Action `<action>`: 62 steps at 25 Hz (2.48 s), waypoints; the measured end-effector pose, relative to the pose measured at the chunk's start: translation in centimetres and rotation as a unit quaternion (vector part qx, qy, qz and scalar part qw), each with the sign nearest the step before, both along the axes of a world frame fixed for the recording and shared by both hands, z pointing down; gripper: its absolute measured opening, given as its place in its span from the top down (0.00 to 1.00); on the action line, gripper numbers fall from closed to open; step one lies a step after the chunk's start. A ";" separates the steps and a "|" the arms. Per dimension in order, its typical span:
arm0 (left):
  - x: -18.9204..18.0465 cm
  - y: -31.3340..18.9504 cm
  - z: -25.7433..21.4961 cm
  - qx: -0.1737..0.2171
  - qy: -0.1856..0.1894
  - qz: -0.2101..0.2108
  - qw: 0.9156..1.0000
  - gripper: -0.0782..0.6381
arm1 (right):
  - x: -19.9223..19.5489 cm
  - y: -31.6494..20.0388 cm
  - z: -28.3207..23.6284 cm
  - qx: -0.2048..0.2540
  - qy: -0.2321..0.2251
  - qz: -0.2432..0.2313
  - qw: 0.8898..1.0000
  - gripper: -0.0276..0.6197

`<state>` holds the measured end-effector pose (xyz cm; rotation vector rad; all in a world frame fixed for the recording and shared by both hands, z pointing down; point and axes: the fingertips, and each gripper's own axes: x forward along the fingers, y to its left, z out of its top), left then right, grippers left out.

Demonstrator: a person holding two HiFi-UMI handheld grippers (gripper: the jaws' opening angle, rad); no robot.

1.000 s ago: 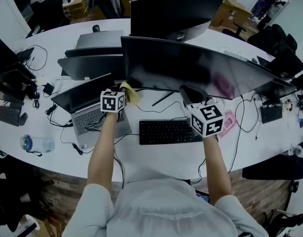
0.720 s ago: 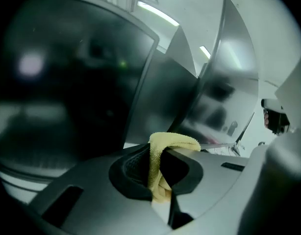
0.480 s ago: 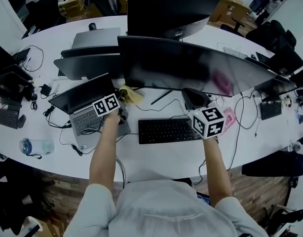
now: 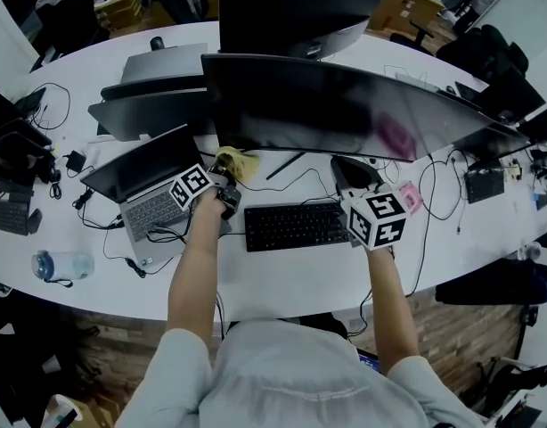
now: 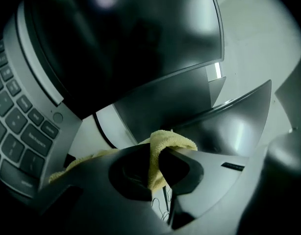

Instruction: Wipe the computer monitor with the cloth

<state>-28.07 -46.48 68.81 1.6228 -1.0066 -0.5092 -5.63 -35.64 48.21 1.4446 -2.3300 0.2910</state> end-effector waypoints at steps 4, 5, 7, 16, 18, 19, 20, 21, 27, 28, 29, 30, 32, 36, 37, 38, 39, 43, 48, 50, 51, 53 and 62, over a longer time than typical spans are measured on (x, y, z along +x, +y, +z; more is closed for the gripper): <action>1.9 0.3 0.1 -0.007 0.015 0.005 1.000 0.83 | 1.5 1.2 0.0 -0.001 0.008 0.014 1.000 0.91; 2.3 0.3 0.1 -0.009 0.017 0.007 1.000 0.83 | 1.9 1.3 0.0 -0.002 0.009 0.019 1.000 0.91; 3.2 0.3 0.1 -0.012 0.023 0.008 1.000 0.83 | 2.9 1.7 0.1 -0.003 0.008 0.027 1.000 0.91; 8.2 0.6 0.1 -0.012 0.050 0.007 0.999 0.83 | 8.0 3.0 0.7 -0.008 0.001 0.065 0.998 0.91; 9.4 0.9 0.1 -0.014 0.041 0.012 0.999 0.83 | 9.1 3.4 0.7 -0.008 -0.001 0.069 0.998 0.91; 10.1 1.1 0.1 -0.015 0.037 0.015 0.999 0.83 | 9.7 3.6 0.7 -0.007 -0.003 0.070 0.997 0.91; 10.8 1.1 0.1 -0.017 0.033 0.018 0.999 0.83 | 10.4 3.7 0.5 -0.006 -0.004 0.072 0.997 0.91; 11.5 1.2 0.1 -0.018 0.031 0.021 0.999 0.83 | 11.1 3.9 0.4 -0.004 -0.005 0.075 0.997 0.91; 16.1 1.7 0.2 -0.031 0.021 0.022 0.999 0.83 | 16.4 4.8 0.2 -0.005 -0.004 0.087 0.996 0.91; 17.0 1.8 0.1 -0.034 0.020 0.021 0.999 0.83 | 17.4 4.8 0.2 -0.005 -0.005 0.090 0.996 0.91; 18.0 1.9 0.0 -0.036 0.018 0.022 0.999 0.83 | 18.4 4.9 0.1 -0.005 -0.008 0.093 0.996 0.91; 19.0 2.0 -0.1 -0.036 0.015 0.024 0.999 0.83 | 19.3 4.9 0.1 -0.004 -0.012 0.095 0.995 0.91; 20.7 2.2 -0.1 -0.037 0.008 0.028 0.999 0.83 | 20.8 4.9 0.1 -0.004 -0.019 0.096 0.995 0.91; 23.9 2.7 -0.1 -0.041 0.008 0.026 0.999 0.83 | 23.6 5.3 0.5 -0.009 -0.024 0.089 0.996 0.91; 24.6 2.8 -0.1 -0.041 0.009 0.025 0.999 0.83 | 24.3 5.4 0.5 -0.010 -0.023 0.087 0.996 0.91; 25.4 2.8 -0.1 -0.042 0.010 0.024 0.999 0.83 | 25.1 5.4 0.6 -0.011 -0.024 0.086 0.996 0.91; 26.2 2.9 -0.2 -0.042 0.008 0.024 0.999 0.83 | 25.7 5.4 0.7 -0.012 -0.024 0.085 0.996 0.91; 29.4 3.2 -0.3 -0.043 -0.033 0.038 0.998 0.83 | 28.3 5.4 1.1 -0.013 -0.034 0.083 0.996 0.91; 33.4 3.6 -0.6 -0.046 -0.029 0.042 0.998 0.83 | 31.4 5.4 1.2 -0.012 -0.045 0.083 0.996 0.91; 34.9 3.9 -0.7 -0.046 -0.031 0.047 0.997 0.83 | 32.4 5.4 1.1 -0.012 -0.048 0.080 0.996 0.91; 35.7 4.0 -0.8 -0.045 -0.034 0.050 0.997 0.83 | 32.9 5.4 1.1 -0.011 -0.050 0.079 0.996 0.91; 37.4 4.1 -0.9 -0.042 -0.046 0.059 0.996 0.83 | 34.0 5.4 1.1 -0.010 -0.055 0.077 0.995 0.91; 44.4 4.7 -1.0 -0.037 -0.054 0.084 0.994 0.83 | 38.8 5.5 1.7 -0.010 -0.059 0.076 0.995 0.91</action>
